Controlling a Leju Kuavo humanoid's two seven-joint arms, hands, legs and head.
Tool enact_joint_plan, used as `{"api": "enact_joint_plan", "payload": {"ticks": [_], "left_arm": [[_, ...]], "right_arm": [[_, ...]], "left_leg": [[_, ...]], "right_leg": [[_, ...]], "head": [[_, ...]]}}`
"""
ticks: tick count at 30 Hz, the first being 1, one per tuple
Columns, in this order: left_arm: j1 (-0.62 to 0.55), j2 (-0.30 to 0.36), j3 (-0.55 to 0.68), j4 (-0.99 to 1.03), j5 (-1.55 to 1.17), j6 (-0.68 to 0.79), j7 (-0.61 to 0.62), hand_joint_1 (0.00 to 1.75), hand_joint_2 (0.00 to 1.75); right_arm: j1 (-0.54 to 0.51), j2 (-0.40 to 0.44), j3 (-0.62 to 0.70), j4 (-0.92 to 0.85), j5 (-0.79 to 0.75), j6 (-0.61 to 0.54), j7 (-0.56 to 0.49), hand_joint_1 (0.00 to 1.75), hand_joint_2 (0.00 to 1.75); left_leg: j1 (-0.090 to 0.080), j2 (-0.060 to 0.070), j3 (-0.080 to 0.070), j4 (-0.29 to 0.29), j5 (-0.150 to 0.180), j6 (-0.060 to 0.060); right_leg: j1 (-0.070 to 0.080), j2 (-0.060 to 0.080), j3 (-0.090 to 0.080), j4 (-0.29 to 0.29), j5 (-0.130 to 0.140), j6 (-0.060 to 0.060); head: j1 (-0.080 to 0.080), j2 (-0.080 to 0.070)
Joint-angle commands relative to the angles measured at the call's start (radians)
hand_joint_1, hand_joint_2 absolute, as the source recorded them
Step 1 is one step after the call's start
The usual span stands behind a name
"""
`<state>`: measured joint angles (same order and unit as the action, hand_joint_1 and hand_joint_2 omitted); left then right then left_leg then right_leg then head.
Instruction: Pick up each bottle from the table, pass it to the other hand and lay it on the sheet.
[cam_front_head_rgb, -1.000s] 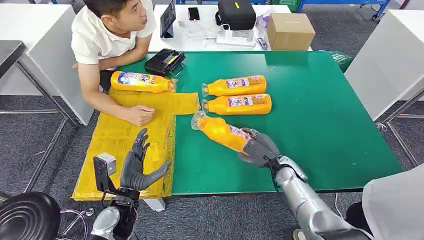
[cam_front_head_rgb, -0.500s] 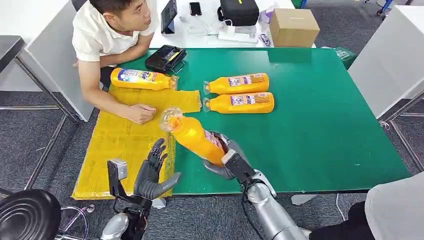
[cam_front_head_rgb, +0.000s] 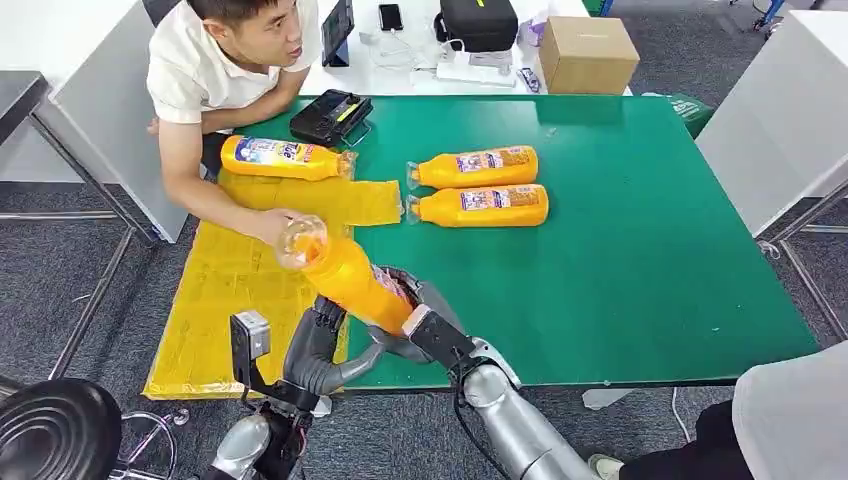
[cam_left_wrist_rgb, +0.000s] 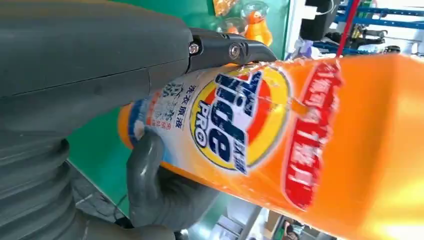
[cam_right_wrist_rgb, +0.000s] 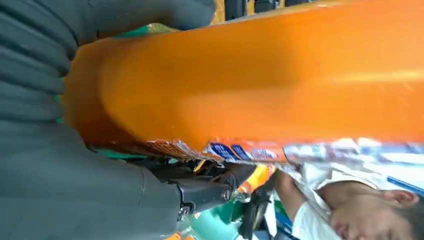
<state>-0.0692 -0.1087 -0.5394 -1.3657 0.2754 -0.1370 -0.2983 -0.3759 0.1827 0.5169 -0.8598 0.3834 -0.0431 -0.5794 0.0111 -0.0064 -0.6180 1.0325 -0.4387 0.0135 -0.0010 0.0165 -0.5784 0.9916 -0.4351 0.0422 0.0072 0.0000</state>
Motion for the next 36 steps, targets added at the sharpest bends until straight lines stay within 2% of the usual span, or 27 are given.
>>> {"api": "enact_joint_plan", "payload": {"ticks": [1, 5, 25, 26, 27, 28, 33, 34, 35, 36], "left_arm": [[-0.029, -0.007, -0.004, 0.01, 0.049, 0.026, 0.015, 0.0, 1.75], [-0.027, -0.046, 0.044, 0.017, 0.128, 0.08, 0.045, 0.0, 1.75], [-0.047, -0.04, 0.023, 0.006, 0.19, 0.089, 0.03, 0.0, 1.75], [-0.049, -0.04, 0.022, 0.007, 0.191, 0.089, 0.03, 0.05, 1.75], [-0.053, -0.039, 0.017, 0.011, 0.195, 0.087, 0.025, 1.59, 1.75], [-0.055, -0.039, 0.016, 0.011, 0.197, 0.085, 0.019, 1.75, 1.75], [-0.06, -0.039, 0.01, 0.005, 0.217, 0.071, -0.008, 1.75, 1.75], [-0.057, -0.039, 0.012, 0.0, 0.219, 0.069, -0.012, 1.75, 1.75], [-0.056, -0.038, 0.012, -0.004, 0.22, 0.069, -0.013, 1.75, 1.75], [-0.051, -0.035, 0.015, -0.01, 0.221, 0.068, -0.015, 1.75, 1.75]], "right_arm": [[-0.063, 0.012, 0.094, 0.161, 0.046, -0.052, 0.0, 1.75, 1.75], [-0.044, 0.018, 0.128, 0.146, 0.068, -0.067, -0.001, 1.75, 1.75], [-0.047, 0.033, 0.189, 0.194, 0.096, -0.078, 0.008, 1.75, 1.75], [-0.046, 0.034, 0.19, 0.194, 0.096, -0.079, 0.008, 1.75, 1.75], [-0.048, 0.038, 0.198, 0.201, 0.096, -0.079, 0.006, 1.75, 1.75], [-0.049, 0.04, 0.201, 0.204, 0.095, -0.078, 0.006, 1.75, 1.75], [-0.043, 0.048, 0.213, 0.205, 0.046, -0.02, -0.024, 1.75, 1.75], [-0.035, 0.051, 0.201, 0.202, 0.021, -0.001, -0.033, 1.4, 1.75], [-0.033, 0.051, 0.201, 0.2, 0.017, 0.003, -0.034, 0.02, 1.75], [-0.028, 0.051, 0.197, 0.196, 0.008, 0.003, -0.033, 0.0, 1.75]], "left_leg": [[-0.001, 0.001, 0.003, -0.001, 0.0, 0.0], [0.0, 0.0, 0.001, 0.0, 0.0, 0.0], [0.0, -0.001, 0.001, -0.001, 0.0, 0.0], [0.0, -0.001, 0.001, 0.0, 0.0, 0.0], [-0.001, -0.001, 0.001, -0.001, 0.0, 0.0], [0.0, -0.001, 0.001, -0.001, 0.0, 0.0], [0.0, -0.002, 0.002, -0.001, 0.0, 0.0], [0.0, -0.002, 0.001, -0.001, 0.0, 0.0], [0.0, -0.002, 0.001, -0.001, 0.0, 0.0], [0.0, -0.001, 0.001, -0.001, 0.0, 0.0]], "right_leg": [[0.0, -0.001, 0.003, -0.001, 0.0, -0.001], [0.0, -0.001, 0.001, 0.0, 0.0, 0.0], [0.0, -0.002, 0.001, 0.0, 0.0, -0.001], [0.0, -0.002, 0.001, 0.0, 0.0, 0.0], [0.0, -0.003, 0.001, 0.0, -0.001, -0.001], [0.0, -0.002, 0.001, 0.0, 0.0, 0.0], [0.0, -0.004, 0.002, -0.001, -0.001, -0.001], [0.0, -0.003, 0.002, -0.001, -0.001, -0.001], [0.0, -0.003, 0.001, 0.0, -0.001, -0.001], [0.0, -0.003, 0.001, 0.0, -0.001, 0.0]], "head": [[0.0, 0.0], [0.0, 0.0], [0.0, 0.0], [0.0, 0.0], [0.0, 0.0], [0.0, 0.0], [0.0, 0.0], [0.0, 0.0], [0.0, 0.0], [0.0, 0.0]]}}
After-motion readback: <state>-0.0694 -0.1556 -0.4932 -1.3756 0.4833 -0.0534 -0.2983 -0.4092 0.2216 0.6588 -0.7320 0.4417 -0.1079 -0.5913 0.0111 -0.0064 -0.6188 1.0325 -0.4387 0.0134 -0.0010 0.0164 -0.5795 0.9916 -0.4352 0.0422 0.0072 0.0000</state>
